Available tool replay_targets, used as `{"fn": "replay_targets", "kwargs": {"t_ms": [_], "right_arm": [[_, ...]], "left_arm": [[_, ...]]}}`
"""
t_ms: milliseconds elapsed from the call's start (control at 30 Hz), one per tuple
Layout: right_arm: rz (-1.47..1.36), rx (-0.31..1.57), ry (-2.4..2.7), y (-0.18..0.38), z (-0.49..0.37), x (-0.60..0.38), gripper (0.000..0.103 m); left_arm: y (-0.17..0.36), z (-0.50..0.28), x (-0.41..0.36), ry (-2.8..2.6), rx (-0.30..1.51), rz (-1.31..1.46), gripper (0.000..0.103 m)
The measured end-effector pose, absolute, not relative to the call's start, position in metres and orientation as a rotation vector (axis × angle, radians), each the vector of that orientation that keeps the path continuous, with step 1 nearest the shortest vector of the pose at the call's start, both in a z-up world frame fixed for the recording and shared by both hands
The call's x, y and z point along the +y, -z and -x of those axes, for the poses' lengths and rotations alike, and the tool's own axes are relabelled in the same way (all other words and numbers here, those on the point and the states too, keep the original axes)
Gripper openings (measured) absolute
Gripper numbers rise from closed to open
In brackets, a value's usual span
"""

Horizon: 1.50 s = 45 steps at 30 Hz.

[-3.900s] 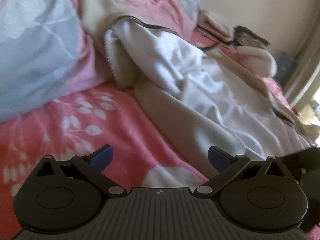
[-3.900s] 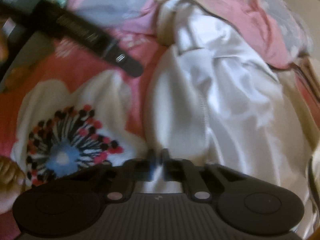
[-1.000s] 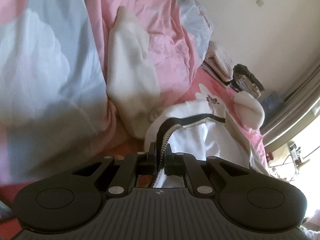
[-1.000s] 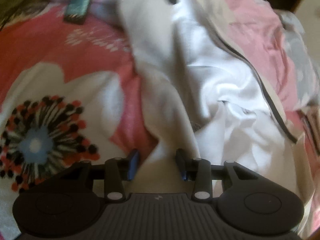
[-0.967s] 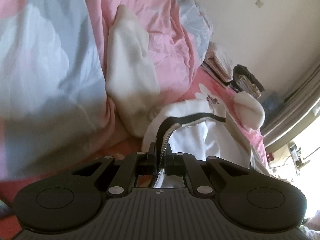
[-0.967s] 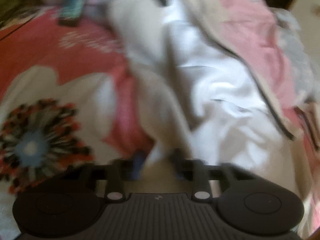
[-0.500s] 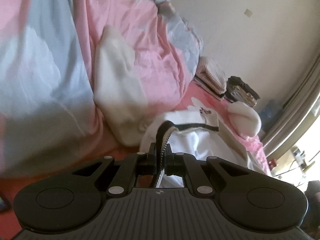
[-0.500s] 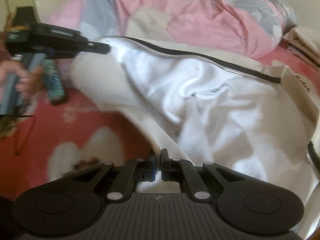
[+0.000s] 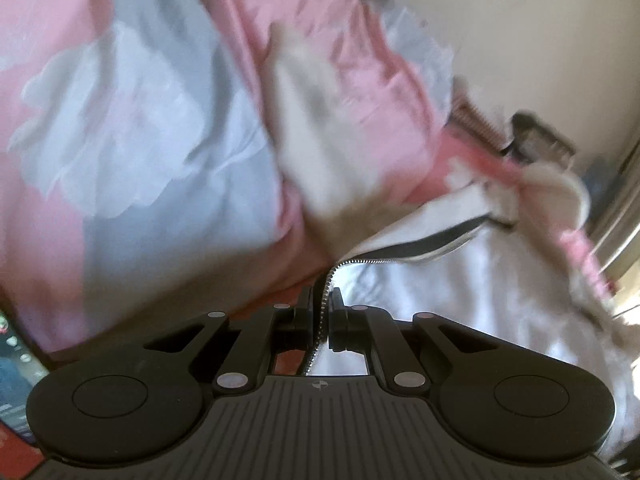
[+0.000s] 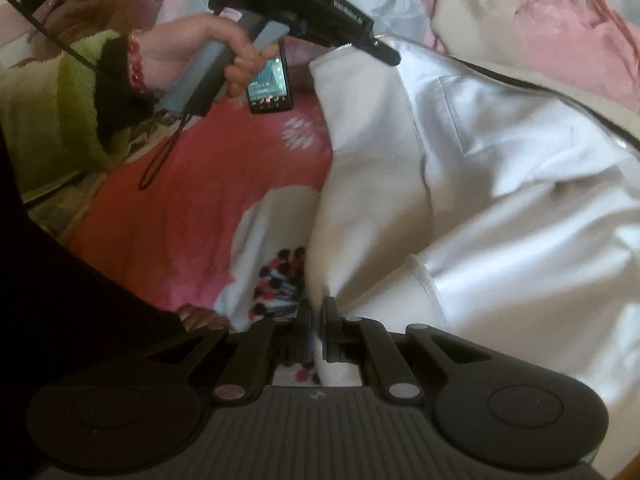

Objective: Fold clothes

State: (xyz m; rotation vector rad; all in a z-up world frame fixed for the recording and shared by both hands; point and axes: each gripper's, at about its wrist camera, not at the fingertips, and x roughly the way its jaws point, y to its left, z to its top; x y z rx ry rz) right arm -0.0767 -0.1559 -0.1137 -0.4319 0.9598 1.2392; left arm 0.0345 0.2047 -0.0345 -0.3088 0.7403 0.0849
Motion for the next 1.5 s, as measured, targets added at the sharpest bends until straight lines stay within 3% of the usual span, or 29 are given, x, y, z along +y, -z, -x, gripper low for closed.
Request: {"fn": "replay_targets", "kwargs": {"t_ms": [133,233,300,367,400,1033,1267,1500], "right_arm": [[0.441,1.003,-1.207,0.129,0.078,-0.155,0.005],[0.412,1.04,-1.185,0.134,0.077,-0.158,0.013],[0.384,1.044,-1.189,0.13,0.079,-0.16,0.031],[0.362,1.041,-1.199,0.127,0.08,-0.162,0.044],[0.358,1.04,-1.199,0.127,0.08,-0.164,0.045],[-0.027,1.094,-1.063,0.106,0.079,-0.201,0.046],[-0.168,1.044,-0.987,0.098,0.072,-0.222,0.047],[-0.274,1.0,-0.906,0.096,0.063,-0.247,0.047]], "left_arm": [[0.054,-0.04,0.2,-0.126,0.803,0.233,0.007],[0.059,-0.043,0.193,-0.147,0.838,0.173,0.016],[0.057,-0.042,0.188,-0.158,0.847,0.146,0.033],[0.055,-0.038,0.186,-0.17,0.849,0.136,0.049],[0.053,-0.035,0.186,-0.172,0.844,0.134,0.054],[0.004,0.007,0.14,-0.056,0.709,0.117,0.07],[-0.007,0.01,0.1,0.134,0.654,0.08,0.099],[-0.003,0.009,0.065,0.206,0.645,-0.037,0.1]]}}
